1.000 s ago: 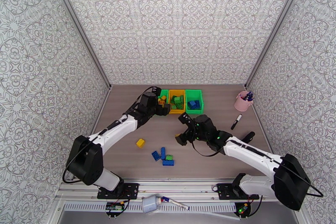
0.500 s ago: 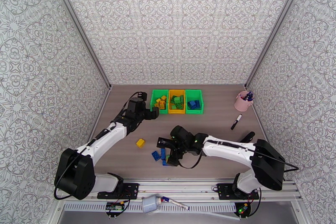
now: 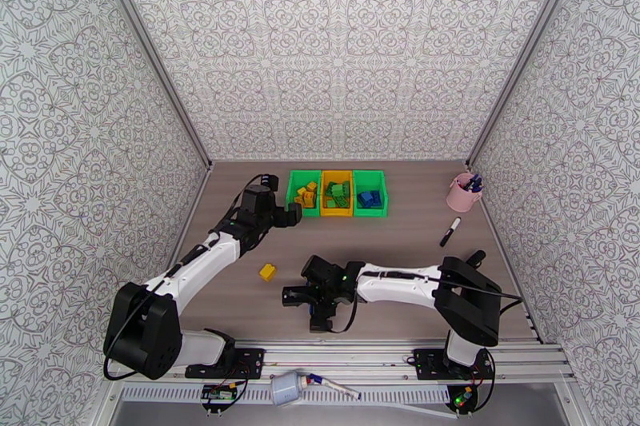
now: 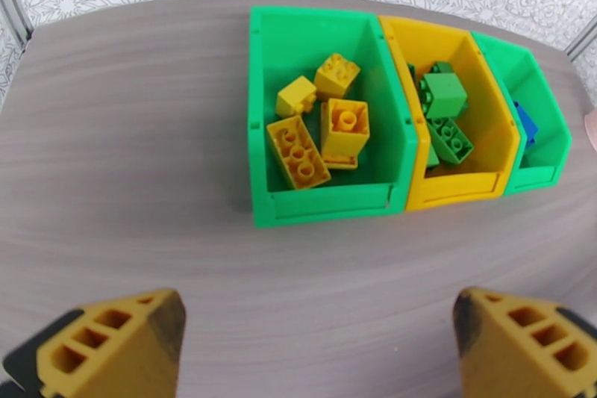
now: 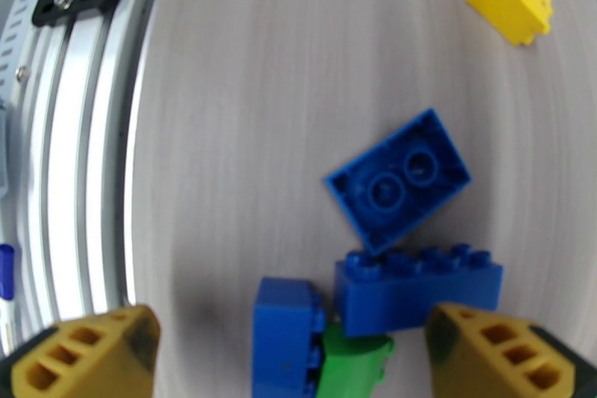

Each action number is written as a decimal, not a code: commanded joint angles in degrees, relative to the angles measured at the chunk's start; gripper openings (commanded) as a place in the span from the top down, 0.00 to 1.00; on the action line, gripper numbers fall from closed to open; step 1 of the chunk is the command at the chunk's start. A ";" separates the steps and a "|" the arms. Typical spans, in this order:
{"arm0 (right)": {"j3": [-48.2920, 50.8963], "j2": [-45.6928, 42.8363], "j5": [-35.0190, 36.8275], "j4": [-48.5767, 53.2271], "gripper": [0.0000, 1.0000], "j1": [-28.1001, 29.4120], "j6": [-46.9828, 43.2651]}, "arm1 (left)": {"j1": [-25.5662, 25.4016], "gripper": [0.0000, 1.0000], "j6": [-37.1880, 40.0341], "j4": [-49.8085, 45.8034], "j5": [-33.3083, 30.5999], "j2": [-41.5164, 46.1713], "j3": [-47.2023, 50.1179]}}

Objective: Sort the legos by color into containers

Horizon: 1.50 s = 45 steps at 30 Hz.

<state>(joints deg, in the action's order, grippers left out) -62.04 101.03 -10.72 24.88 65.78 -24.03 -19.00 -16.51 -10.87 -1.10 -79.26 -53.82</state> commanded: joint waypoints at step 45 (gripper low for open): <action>5.57 -3.98 1.58 5.12 0.25 3.04 5.31 | 0.90 0.01 0.85 0.72 2.49 -0.81 -0.14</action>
<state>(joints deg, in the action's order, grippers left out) -58.00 97.89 -11.14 27.94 68.64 -20.10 -18.52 -16.32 -10.85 0.38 -79.29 -53.82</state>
